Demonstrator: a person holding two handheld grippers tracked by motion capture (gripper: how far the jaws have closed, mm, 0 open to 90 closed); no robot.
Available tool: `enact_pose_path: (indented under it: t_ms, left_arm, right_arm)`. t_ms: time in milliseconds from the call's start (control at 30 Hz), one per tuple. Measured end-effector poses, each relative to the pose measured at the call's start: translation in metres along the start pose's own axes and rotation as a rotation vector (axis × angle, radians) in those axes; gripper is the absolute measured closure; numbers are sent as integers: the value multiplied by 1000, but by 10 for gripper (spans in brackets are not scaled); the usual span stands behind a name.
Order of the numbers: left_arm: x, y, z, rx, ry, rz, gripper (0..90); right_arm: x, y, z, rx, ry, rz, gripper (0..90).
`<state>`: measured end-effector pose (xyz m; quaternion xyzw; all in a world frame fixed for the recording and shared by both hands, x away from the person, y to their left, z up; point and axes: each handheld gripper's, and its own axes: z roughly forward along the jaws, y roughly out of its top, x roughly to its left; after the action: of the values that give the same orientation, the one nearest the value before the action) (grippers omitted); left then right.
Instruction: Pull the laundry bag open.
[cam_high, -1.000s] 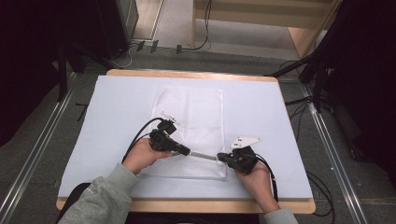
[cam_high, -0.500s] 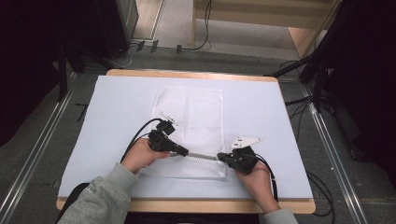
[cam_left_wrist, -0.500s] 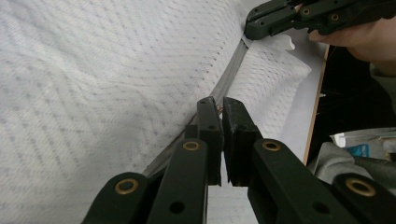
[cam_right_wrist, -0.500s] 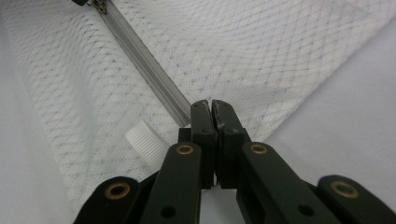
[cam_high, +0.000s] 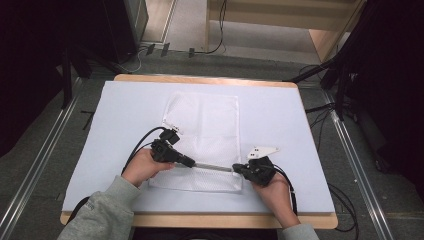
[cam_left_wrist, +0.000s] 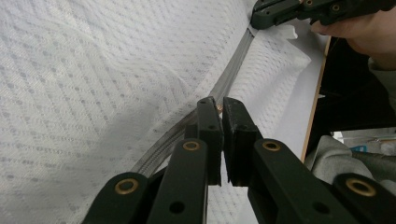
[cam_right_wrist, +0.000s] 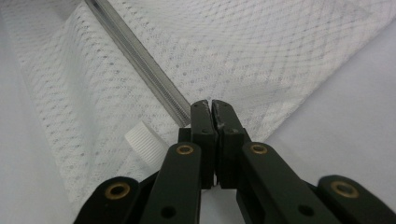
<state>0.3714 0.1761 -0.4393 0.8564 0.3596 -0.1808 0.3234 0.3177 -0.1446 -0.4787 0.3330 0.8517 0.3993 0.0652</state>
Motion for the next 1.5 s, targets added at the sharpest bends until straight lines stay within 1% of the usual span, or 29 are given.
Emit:
enact_pose_path:
  t_ms: [67,100,167,233,267,300,367,400,433,467,600,633,700,733,767,833,867,1033,1067,1100,1200,1233,1333,1367,1433,1500]
  left_arm:
    - [1,0,-1,2,-6,-4,881]
    - [1,0,-1,5,3,-3,881]
    - [1,-1,-1,3,-3,-4,881]
    - [2,-1,-2,3,7,-7,881]
    - [3,-1,-3,4,1,-9,881]
    - [4,-2,-4,0,15,-10,881]
    - [6,-5,-8,2,14,-12,881]
    - [6,-6,-9,-6,19,-19,881]
    - [7,-7,-12,-3,11,-23,881]
    - [8,-9,-13,-5,17,-18,881]
    - [8,-11,-15,-4,25,-18,880]
    - [9,-12,-15,-3,38,-12,881]
    - [10,-12,-16,4,31,-18,881]
    - [11,-13,-16,0,40,-19,881]
    - [11,-13,-17,2,36,-14,881]
    - [10,-13,-17,0,44,-14,881]
    - [11,-13,-18,6,38,-16,881]
    - [16,-19,-23,-4,59,-31,880]
    - [17,-20,-25,-13,63,-38,881]
    - [18,-20,-27,-15,56,-39,880]
    - [19,-22,-30,-27,60,-40,880]
    - [19,-23,-30,-28,59,-48,881]
    - [20,-24,-31,-21,67,-50,880]
    - [21,-25,-31,-15,64,-48,880]
    - [21,-25,-32,-16,70,-50,880]
    - [23,-27,-34,-20,73,-61,880]
  right_arm:
    - [0,0,0,0,1,0,897]
    - [0,0,0,1,-1,1,897]
    - [0,0,0,2,0,2,897]
    - [0,0,0,1,0,-3,897]
    - [0,0,0,1,0,-2,897]
    - [0,0,0,3,0,0,897]
    - [-1,0,0,3,2,0,897]
    - [-1,0,0,4,3,-1,897]
    - [-1,0,0,2,3,-4,897]
    - [-1,1,0,1,3,-1,897]
    - [-1,1,0,5,3,-1,897]
    - [-1,1,0,6,2,-3,897]
    - [0,1,0,9,1,-1,897]
    - [0,1,0,10,1,-2,897]
    - [0,1,0,11,2,-1,897]
    - [-1,1,0,11,3,1,897]
    - [-1,1,0,12,5,0,897]
    - [-1,2,0,13,6,3,897]
    - [-1,2,0,14,7,3,897]
    - [-1,2,0,15,6,2,897]
    - [-1,2,0,17,7,5,897]
    - [-1,2,0,18,8,5,897]
    - [-1,2,0,18,8,4,897]
    - [-2,3,0,16,8,-5,897]
    - [-2,3,0,17,8,-6,897]
    - [-2,3,0,21,10,-2,897]
